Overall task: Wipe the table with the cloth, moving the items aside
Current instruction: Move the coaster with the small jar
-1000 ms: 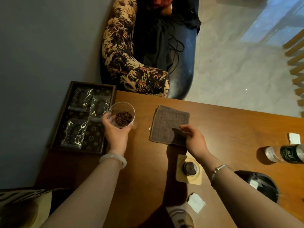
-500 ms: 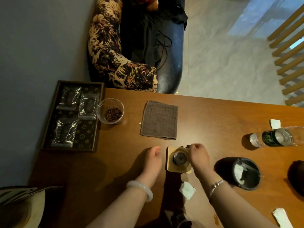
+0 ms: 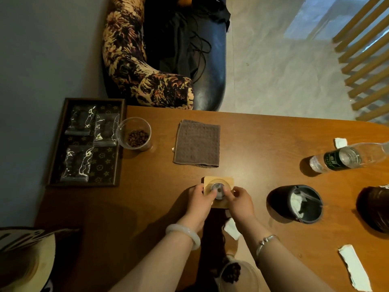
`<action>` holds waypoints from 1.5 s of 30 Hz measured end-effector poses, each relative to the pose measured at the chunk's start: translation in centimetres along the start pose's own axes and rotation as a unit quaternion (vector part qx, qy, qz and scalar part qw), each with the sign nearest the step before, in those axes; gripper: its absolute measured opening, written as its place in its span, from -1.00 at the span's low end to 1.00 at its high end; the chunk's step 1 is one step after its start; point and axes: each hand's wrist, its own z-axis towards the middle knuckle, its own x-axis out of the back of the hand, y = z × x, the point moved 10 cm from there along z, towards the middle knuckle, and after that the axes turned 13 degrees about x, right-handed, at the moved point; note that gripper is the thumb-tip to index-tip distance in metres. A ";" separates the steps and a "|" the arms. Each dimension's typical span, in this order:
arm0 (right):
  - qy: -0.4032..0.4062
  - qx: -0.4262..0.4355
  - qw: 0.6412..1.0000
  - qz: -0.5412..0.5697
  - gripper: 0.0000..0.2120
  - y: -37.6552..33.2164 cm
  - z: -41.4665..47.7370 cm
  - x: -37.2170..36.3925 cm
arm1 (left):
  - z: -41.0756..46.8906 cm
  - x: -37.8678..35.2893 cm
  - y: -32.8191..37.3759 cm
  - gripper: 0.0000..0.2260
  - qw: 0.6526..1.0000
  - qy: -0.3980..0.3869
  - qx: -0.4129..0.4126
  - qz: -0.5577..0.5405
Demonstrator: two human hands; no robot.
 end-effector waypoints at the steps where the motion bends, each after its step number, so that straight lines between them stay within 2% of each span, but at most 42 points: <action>1: -0.001 0.008 1.000 0.007 -0.45 -0.8 -0.5 -0.4 | -0.1 0.8 0.0 -0.64 1.000 0.010 -0.007 -0.002; 8: -0.079 0.005 0.996 0.033 -0.54 -5.9 -3.1 -8.5 | 0.0 10.8 -0.9 -0.58 0.990 0.126 0.000 -0.062; 13: -0.158 0.013 0.987 0.016 -0.52 -8.7 -3.9 -15.5 | 0.3 18.1 -2.2 -0.57 0.976 0.188 -0.003 -0.108; 18: -0.204 0.018 0.979 0.017 -0.54 -10.2 -4.1 -19.7 | 1.5 22.0 -2.9 -0.59 0.971 0.198 -0.021 -0.136; 29: -0.172 0.021 0.984 0.045 -0.55 -10.9 -3.3 -21.4 | 1.6 22.2 -2.1 -0.55 0.963 0.164 -0.036 -0.209; 37: -0.204 0.031 0.976 0.071 -0.48 -11.0 -3.6 -21.3 | 1.0 21.9 -1.6 -0.56 0.969 0.177 -0.077 -0.152; 40: -0.207 0.047 0.976 0.049 -0.49 -10.8 -3.2 -20.4 | -0.4 21.5 -1.2 -0.55 0.966 0.223 -0.098 -0.087; 45: -0.243 0.097 0.965 -0.012 -0.67 -11.5 -2.1 -16.1 | -3.6 20.6 -1.4 -0.52 0.940 0.323 -0.113 0.012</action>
